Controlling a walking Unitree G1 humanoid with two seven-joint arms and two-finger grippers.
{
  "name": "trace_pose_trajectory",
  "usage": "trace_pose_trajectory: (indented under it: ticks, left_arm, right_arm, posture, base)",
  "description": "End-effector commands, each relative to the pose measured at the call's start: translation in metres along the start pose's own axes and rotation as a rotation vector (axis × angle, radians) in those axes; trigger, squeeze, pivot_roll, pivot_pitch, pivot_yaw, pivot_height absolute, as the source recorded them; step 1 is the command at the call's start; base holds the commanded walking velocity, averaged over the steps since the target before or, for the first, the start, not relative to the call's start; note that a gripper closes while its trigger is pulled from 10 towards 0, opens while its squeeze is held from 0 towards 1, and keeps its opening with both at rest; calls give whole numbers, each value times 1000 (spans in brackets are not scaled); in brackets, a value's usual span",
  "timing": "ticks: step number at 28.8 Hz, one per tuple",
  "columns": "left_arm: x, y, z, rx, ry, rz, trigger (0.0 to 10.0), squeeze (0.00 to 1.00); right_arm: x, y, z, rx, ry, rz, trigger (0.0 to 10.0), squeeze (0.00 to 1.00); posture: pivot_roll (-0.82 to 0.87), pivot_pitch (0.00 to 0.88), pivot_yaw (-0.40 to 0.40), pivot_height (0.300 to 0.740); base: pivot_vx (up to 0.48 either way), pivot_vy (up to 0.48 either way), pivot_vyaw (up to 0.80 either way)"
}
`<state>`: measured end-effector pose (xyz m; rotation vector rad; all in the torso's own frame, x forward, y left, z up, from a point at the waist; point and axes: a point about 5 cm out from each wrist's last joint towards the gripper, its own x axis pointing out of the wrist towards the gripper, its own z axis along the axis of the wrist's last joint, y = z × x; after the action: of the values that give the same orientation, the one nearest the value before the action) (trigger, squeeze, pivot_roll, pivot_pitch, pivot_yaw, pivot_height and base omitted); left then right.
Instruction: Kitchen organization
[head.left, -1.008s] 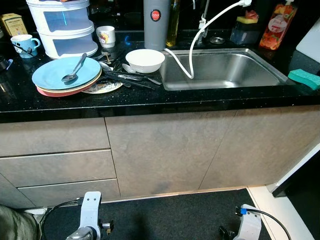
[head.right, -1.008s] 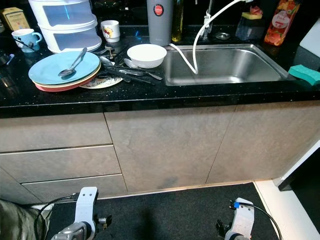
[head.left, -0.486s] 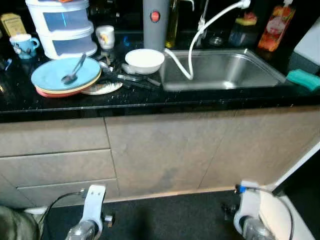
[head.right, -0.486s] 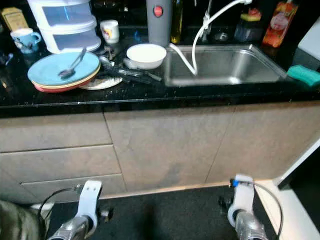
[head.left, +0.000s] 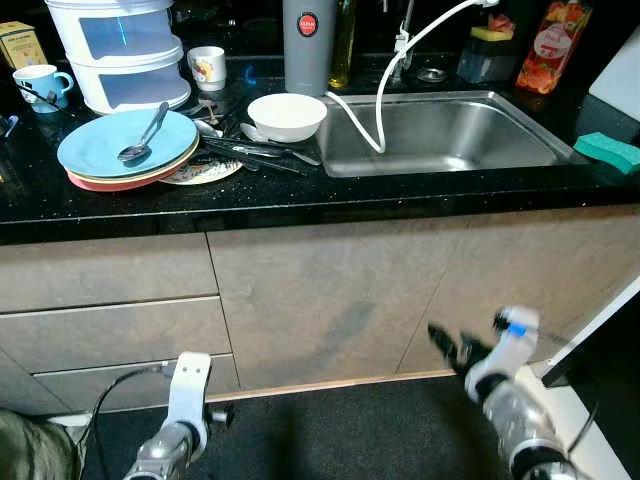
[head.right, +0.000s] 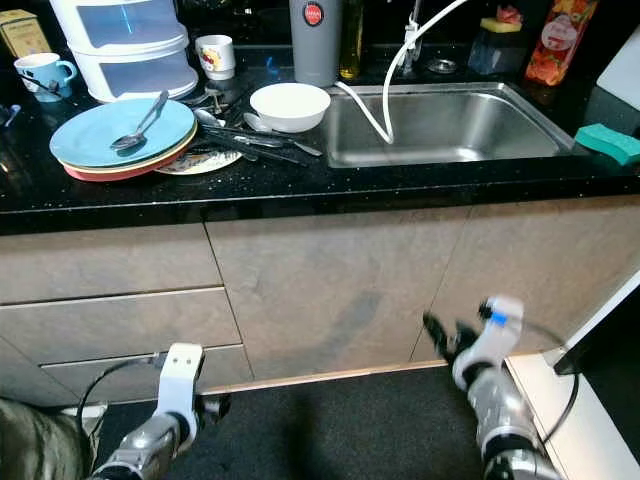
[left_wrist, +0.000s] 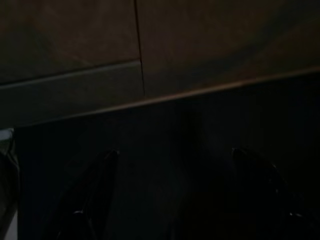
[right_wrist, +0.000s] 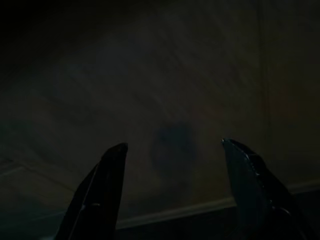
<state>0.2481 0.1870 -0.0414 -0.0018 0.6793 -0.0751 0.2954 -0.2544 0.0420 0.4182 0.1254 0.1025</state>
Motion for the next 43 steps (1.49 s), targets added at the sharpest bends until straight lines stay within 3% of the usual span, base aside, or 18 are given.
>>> trace_pose_trajectory:
  ticks: [1,8,9,18,25,36,43]
  left_arm:
    - [0,1,0,-12,-6,-1,10000,0]
    - [0,1,4,-2,-23,2,10000,0]
    - [0,2,5,34,-31,12,10000,0]
    - [-1,1,1,56,-22,24,10000,0]
    - [-4,-3,-16,-6,46,-23,10000,0]
    - [-6,-5,-23,-31,76,-54,10000,0]
    - [-8,-6,-30,-49,105,-68,10000,0]
  right_arm:
    - [-3,-1,-3,35,4,7,10000,0]
    - [2,2,3,32,-13,36,10000,0]
    - [3,4,5,24,-16,55,10000,0]
    - [1,2,0,22,3,43,10000,0]
    - [-18,-11,-25,45,102,-40,10000,0]
    - [-29,-16,-40,55,169,-91,10000,0]
    - [-47,-22,-69,24,318,-256,10000,0]
  posture:
    - [15,40,-17,740]
    - [15,41,-17,740]
    - [16,40,-18,740]
    - [19,41,-19,740]
    - [17,38,-18,740]
    - [19,30,-19,740]
    - [18,23,-18,740]
  base:
    - [0,0,0]
    - [0,0,0]
    - [0,0,800]
    - [0,0,795]
    - [0,0,794]
    - [0,0,794]
    - [0,0,112]
